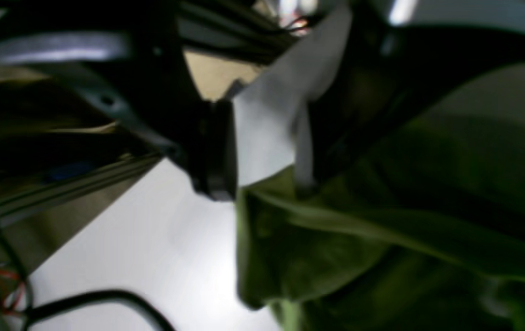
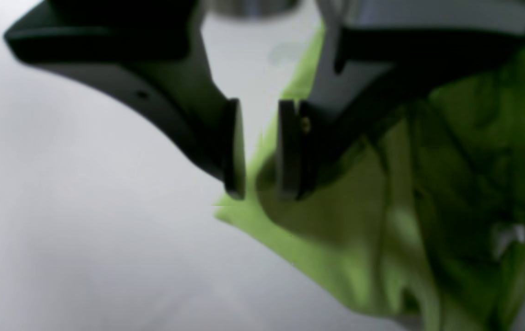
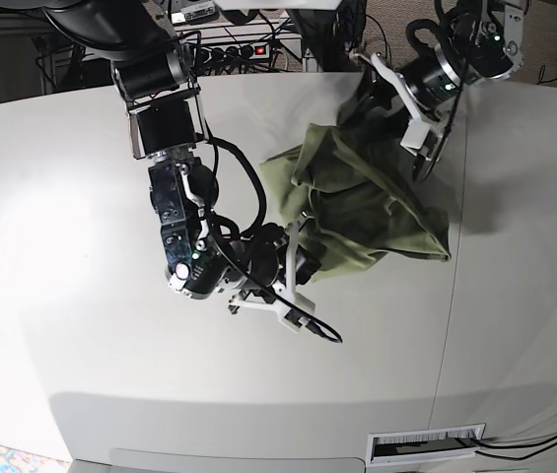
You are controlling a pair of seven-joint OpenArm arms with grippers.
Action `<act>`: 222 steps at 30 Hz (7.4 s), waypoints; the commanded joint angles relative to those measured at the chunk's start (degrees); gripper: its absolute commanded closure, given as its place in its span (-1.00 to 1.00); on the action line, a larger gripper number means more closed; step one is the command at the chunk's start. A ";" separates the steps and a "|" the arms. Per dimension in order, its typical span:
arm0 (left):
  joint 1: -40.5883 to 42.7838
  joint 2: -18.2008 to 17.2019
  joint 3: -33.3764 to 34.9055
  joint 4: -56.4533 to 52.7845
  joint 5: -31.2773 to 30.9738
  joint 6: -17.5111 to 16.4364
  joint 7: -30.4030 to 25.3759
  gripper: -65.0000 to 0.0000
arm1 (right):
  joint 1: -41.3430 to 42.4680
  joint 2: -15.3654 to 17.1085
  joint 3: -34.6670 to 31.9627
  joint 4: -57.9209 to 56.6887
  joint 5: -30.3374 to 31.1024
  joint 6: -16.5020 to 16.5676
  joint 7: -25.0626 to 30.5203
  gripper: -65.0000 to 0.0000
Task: Fold the T-shirt properly
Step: 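Lift the shirt's end with the left gripper, raising the bundle, then pull the raised fabric with the left gripper and lower it onto the bundle, then press the bundle with both grippers to tuck the loose fabric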
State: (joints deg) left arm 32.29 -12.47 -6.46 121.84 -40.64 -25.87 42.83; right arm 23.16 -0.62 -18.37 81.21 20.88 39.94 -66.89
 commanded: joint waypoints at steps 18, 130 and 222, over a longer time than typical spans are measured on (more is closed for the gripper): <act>0.07 5.16 -0.15 -3.04 2.12 -3.15 -5.73 0.20 | 1.77 -0.31 0.11 0.92 0.76 0.06 0.63 0.58; 2.01 -5.57 -18.32 4.26 10.97 -1.11 -5.35 0.48 | 1.77 -0.98 0.04 -2.67 -11.13 0.06 19.39 0.96; -19.65 -8.02 -18.38 -19.76 -19.80 -12.83 8.17 1.00 | -2.05 -1.27 -7.78 -9.97 -4.85 0.06 14.51 1.00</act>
State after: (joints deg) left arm 13.37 -19.62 -24.45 100.97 -58.28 -38.65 52.45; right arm 19.68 -1.56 -26.26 70.39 15.44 39.92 -53.56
